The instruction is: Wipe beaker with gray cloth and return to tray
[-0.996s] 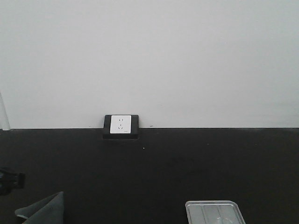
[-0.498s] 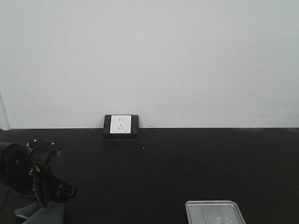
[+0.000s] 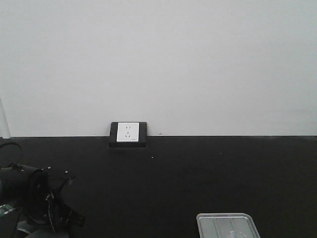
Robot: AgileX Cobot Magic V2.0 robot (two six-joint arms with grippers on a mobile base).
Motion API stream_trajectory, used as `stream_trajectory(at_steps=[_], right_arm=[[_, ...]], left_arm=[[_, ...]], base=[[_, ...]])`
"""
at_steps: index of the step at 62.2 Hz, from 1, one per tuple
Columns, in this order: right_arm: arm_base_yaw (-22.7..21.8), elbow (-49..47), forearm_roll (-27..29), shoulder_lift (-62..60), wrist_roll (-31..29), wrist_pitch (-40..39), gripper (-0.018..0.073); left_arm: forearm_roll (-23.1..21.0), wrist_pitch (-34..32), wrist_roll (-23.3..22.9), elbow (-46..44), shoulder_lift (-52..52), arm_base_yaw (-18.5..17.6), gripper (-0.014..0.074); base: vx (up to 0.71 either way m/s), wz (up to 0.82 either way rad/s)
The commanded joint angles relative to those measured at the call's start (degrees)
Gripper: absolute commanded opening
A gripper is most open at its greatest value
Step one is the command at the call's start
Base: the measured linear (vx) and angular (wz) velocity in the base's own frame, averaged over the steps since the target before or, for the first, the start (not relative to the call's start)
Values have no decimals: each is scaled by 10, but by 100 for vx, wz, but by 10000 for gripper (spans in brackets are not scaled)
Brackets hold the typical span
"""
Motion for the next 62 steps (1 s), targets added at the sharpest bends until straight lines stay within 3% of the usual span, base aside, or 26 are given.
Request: stream_trajectory(at_steps=[1,16,25,32,36,44,50,62], right_arm=[[1,-19,-5,5,0,-44,491],[1,-19,-5,5,0,-44,491],[1,-19,3,10,0,-20,491],[1,-20,48,39,-16,21,491],[1,-29,103,69,-53,43,491],[1,-63,226,146,-204,75,491],[1,-95,279,200,-281,77,491],[1,-192,288,333,-248,149,491]], left_arm=[[-4,13,-6,-22,-29,-3,293],[0,78,20,-21,-90,-3,-11],[-10,59,12,-21,-165,-3,-6],[-31,33,13,-21,-235,-3,-3],[-40,24,14,-18,-276,-3,-3],[-52,12,15,11,-358,-4,-1],[-52,-24,15,61,-412,-4,-1],[-52,-56,14,158,-522,-4,0]], base=[[0,0],[0,0],[0,0],[0,0],[0,0],[0,0],[0,0],[0,0]])
